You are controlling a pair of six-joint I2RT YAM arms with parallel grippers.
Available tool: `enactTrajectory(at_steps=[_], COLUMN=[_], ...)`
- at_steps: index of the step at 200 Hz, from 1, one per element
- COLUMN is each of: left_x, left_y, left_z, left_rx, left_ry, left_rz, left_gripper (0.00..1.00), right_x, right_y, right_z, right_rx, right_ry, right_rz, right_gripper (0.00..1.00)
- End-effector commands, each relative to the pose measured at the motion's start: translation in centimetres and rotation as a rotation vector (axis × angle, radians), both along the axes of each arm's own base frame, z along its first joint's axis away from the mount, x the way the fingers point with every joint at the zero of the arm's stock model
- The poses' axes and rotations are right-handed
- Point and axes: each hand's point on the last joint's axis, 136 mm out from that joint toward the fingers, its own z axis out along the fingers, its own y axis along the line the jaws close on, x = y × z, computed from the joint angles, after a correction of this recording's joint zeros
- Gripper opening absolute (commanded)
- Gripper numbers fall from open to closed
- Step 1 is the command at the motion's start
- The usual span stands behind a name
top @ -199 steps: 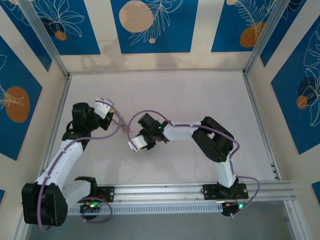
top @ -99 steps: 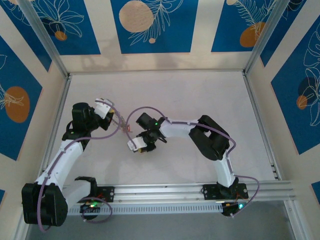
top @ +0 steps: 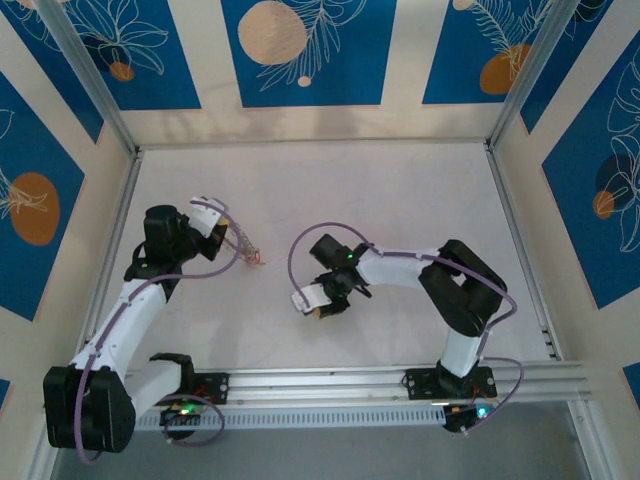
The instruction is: Put the keys on the keyring
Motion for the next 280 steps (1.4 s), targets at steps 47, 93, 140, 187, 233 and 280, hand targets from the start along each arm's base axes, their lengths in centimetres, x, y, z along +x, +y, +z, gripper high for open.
enactTrajectory(at_steps=[47,93,140,187,233,280], left_x=[-0.1,-0.1,-0.1,0.0,-0.1,-0.2], left_y=[0.1,0.0,-0.1,-0.1,-0.2,-0.1], left_z=[0.4,0.6,0.7,0.7,0.7,0.6], left_rx=[-0.006,-0.014,-0.022,-0.026,-0.027,-0.024], left_ry=[-0.024,-0.025,-0.023,-0.02,-0.02,-0.019], left_rz=[-0.015,-0.017,-0.019,-0.02,-0.02,-0.018], left_gripper=[0.0,0.0,0.0,0.0,0.0,0.0], right_x=[3.8,6.7,-0.5,-0.4,0.0,1.1], right_y=[-0.1,-3.6,-4.7,-2.7,-1.8,-0.8], right_z=[4.7,8.4,4.1,3.5,2.3,1.9], right_rx=[0.122,0.227,0.041,-0.005,-0.05,-0.058], right_ry=[0.029,0.561,1.113,1.229,1.282,1.288], right_rz=[-0.507,-1.819,-2.295,-2.322,-2.391,-2.418], right_gripper=[0.35,0.29,0.31,0.35,0.32,0.3])
